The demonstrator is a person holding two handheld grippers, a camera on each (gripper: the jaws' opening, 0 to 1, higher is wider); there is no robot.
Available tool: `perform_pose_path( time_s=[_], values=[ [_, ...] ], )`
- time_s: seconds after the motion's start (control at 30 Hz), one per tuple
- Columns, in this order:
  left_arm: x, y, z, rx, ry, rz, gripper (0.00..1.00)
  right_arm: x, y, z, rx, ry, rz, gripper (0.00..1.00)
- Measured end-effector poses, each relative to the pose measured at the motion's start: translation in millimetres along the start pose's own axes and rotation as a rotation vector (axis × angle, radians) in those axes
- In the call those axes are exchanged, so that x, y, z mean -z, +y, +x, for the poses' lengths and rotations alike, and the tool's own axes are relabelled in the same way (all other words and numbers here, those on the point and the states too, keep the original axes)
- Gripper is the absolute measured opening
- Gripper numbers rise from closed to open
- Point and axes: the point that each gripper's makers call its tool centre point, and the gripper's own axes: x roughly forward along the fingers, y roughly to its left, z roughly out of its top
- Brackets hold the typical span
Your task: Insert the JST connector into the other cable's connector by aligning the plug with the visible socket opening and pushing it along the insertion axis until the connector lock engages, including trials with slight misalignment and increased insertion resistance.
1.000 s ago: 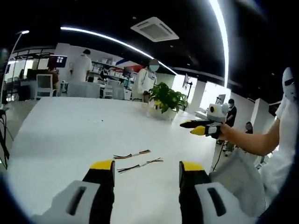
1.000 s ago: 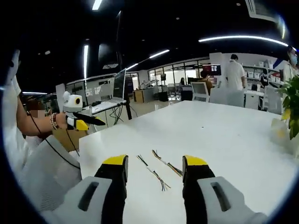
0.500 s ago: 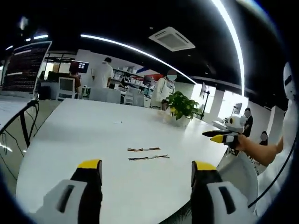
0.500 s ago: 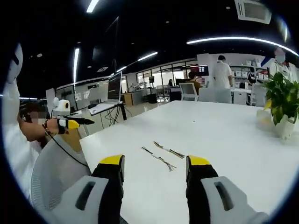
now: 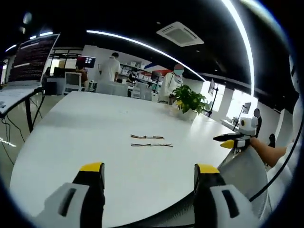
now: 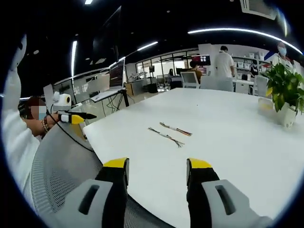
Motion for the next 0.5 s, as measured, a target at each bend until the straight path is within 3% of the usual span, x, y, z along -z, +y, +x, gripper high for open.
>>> perform_pose_path(
  time_s=[0.1,0.2,0.4,0.5],
  values=[
    [5.8,-1.8,3,0.004,0.025,0.008,0.77,8.9,2,0,0.004,0.019,0.007,0.47],
    [10.5,-3.2,6,0.013,0.036,-0.002,0.78,6.6,2,0,-0.001,0.004,0.03,0.47],
    [7.1,-5.6,7,0.028,0.001,-0.041,0.77,14.8,6,2,-0.017,0.05,0.062,0.43],
    [8.7,-8.2,7,0.032,0.018,-0.034,0.76,15.2,6,2,-0.015,0.054,0.06,0.42]
  ],
)
